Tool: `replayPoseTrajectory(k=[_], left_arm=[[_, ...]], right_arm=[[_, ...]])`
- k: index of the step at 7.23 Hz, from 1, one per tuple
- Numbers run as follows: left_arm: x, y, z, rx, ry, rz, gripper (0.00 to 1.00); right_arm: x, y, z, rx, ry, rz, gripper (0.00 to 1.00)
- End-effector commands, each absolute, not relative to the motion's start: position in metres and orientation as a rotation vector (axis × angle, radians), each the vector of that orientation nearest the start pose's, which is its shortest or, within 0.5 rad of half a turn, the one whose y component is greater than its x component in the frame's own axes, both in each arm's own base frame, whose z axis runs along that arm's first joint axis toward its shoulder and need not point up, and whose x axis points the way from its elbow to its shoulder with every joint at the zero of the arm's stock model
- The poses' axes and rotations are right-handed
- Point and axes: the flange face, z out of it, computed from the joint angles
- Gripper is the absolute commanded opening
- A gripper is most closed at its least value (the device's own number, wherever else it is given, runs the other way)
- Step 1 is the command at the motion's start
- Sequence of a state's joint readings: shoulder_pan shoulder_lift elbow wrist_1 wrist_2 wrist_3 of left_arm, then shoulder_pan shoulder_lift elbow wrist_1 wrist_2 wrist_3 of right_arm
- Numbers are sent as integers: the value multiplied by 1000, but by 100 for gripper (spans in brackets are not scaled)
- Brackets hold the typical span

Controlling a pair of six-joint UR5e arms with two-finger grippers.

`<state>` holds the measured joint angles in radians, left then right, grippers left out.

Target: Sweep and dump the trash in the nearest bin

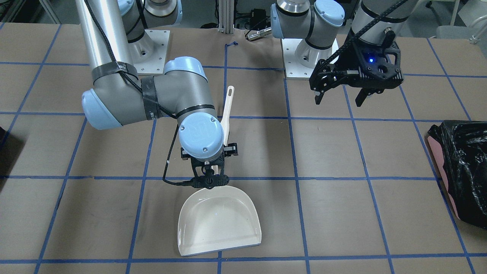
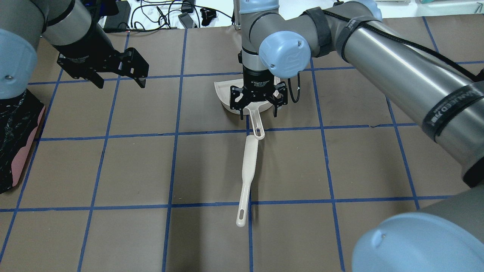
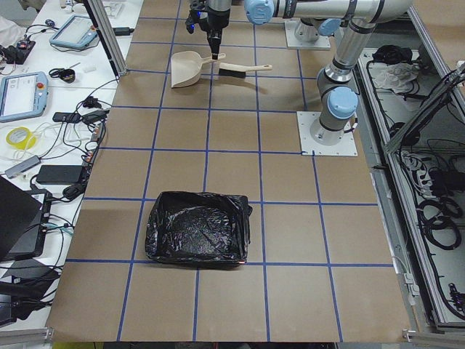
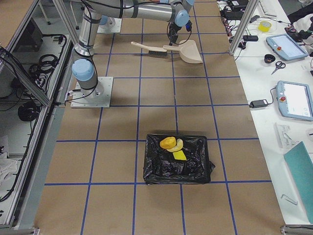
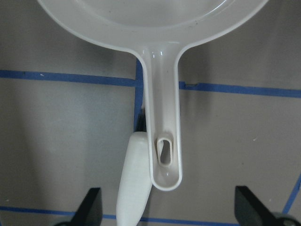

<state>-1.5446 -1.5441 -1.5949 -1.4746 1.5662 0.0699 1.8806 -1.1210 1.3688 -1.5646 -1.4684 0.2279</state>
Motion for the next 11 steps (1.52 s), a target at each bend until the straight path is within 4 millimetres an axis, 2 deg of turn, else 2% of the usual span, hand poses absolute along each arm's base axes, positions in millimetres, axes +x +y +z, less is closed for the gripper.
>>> replayPoseTrajectory(k=[1,3,4,5,6,7,8,9,10,11], left_arm=[[-121,-494,498,111,3135,-152,100],[-121,-493,499,109,3135,-154,100],[-121,-492,500,109,3134,-159,100],[-121,-492,500,109,3136,-159,100],[-120,-492,501,109,3135,-162,100],[-121,-492,499,111,3139,-157,100],[-121,-492,500,109,3136,-157,100],[-121,-490,497,109,3138,-150,100],[-121,-488,496,109,3138,-148,100],[-122,-488,496,109,3141,-148,100]], right_arm=[[309,-518,418,-85,3078,359,100],[297,-472,474,-14,3078,279,100],[290,-451,480,-15,3081,294,100],[280,-424,473,-21,3088,291,100],[272,-425,477,-28,3116,155,100],[254,-434,484,32,3114,108,100],[211,-448,495,96,3106,73,100],[164,-452,513,55,3100,15,100],[133,-450,522,57,3097,8,100],[131,-451,522,64,3087,3,100]])
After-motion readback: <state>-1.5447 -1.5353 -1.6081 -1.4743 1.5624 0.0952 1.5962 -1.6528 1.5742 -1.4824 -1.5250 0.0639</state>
